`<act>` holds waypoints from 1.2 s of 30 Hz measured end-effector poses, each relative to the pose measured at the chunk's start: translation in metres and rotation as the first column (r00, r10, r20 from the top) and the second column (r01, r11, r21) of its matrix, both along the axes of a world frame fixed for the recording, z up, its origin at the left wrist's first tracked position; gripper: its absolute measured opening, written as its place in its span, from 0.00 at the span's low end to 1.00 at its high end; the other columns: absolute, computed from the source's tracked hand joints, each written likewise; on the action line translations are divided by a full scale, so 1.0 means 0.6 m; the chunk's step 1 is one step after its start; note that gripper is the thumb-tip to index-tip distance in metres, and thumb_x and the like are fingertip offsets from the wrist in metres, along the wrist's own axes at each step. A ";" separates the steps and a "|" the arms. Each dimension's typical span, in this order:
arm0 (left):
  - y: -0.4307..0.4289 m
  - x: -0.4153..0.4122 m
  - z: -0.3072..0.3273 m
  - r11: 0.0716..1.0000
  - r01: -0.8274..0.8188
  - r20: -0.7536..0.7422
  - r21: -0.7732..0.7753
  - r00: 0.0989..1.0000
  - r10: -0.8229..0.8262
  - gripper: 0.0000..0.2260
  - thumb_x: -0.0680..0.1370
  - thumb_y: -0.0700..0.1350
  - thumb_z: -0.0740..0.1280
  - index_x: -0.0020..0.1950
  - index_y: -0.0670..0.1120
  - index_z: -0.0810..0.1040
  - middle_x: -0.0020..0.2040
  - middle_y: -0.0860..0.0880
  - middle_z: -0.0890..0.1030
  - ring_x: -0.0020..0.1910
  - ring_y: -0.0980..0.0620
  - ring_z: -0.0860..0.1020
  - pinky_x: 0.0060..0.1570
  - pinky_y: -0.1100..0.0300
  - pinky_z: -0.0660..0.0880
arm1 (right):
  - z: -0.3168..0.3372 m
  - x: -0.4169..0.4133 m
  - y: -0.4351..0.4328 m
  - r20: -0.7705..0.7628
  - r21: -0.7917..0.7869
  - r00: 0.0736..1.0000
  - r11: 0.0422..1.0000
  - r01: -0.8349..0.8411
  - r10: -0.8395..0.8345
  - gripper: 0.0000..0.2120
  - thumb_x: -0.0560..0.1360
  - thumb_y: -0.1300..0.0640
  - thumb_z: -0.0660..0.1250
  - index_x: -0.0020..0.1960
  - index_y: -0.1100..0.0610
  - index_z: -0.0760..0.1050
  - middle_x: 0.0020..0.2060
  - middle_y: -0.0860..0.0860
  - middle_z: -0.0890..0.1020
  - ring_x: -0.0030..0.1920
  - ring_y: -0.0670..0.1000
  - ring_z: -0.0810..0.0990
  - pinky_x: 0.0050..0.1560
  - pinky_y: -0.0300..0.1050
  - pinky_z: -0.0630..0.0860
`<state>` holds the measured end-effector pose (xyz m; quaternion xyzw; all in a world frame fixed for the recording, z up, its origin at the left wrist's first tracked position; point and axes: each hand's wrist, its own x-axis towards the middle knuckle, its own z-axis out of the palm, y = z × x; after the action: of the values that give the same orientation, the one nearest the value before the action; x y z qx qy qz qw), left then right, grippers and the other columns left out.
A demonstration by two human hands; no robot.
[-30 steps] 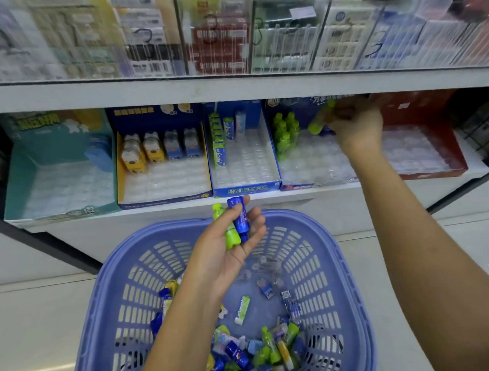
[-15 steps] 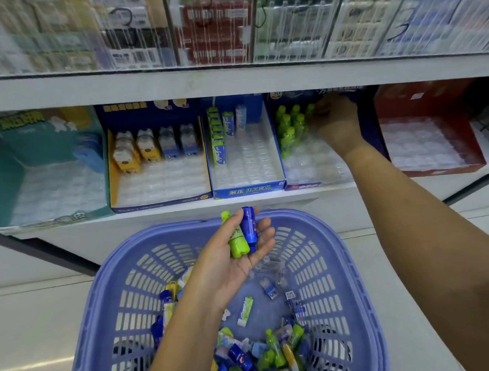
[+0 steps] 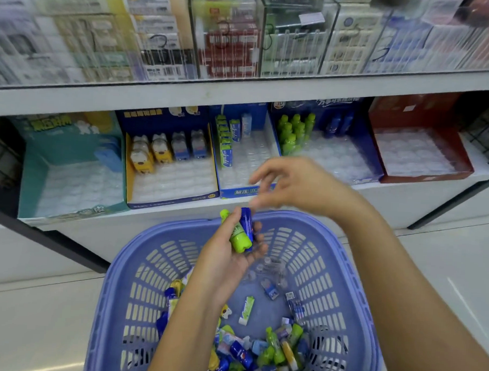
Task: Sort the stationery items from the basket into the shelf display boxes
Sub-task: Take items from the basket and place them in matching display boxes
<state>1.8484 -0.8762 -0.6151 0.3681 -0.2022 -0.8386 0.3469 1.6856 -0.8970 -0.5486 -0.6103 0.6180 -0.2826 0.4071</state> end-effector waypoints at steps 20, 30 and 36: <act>-0.006 0.002 -0.001 0.980 0.196 0.014 -0.047 0.981 -0.196 0.20 0.82 0.53 0.52 0.60 0.40 0.76 0.35 0.48 0.75 0.29 0.55 0.67 0.25 0.64 0.64 | -0.020 -0.174 -0.047 0.039 -0.314 0.796 0.748 0.584 -0.605 0.12 0.67 0.60 0.76 0.49 0.60 0.80 0.38 0.55 0.80 0.30 0.43 0.78 0.37 0.38 0.78; -0.020 -0.001 -0.013 0.989 0.141 0.063 -0.036 0.988 -0.139 0.14 0.81 0.41 0.55 0.61 0.40 0.76 0.37 0.47 0.78 0.31 0.54 0.71 0.27 0.64 0.69 | -0.053 -0.200 -0.164 -0.485 -0.376 0.722 0.863 0.337 -0.493 0.10 0.66 0.61 0.72 0.48 0.57 0.81 0.46 0.54 0.83 0.45 0.51 0.78 0.36 0.29 0.62; -0.018 -0.003 -0.023 0.993 0.086 0.140 -0.082 0.987 -0.074 0.15 0.78 0.35 0.61 0.64 0.43 0.75 0.44 0.45 0.80 0.35 0.53 0.80 0.34 0.64 0.78 | -0.053 -0.196 -0.175 -0.558 -0.265 0.700 0.894 0.360 -0.447 0.13 0.65 0.58 0.73 0.32 0.51 0.68 0.31 0.44 0.75 0.41 0.48 0.75 0.25 0.25 0.59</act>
<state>1.8463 -0.8871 -0.6291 0.4007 -0.2766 -0.8150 0.3142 1.5680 -1.0022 -0.5803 -0.5434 0.8130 -0.1961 0.0734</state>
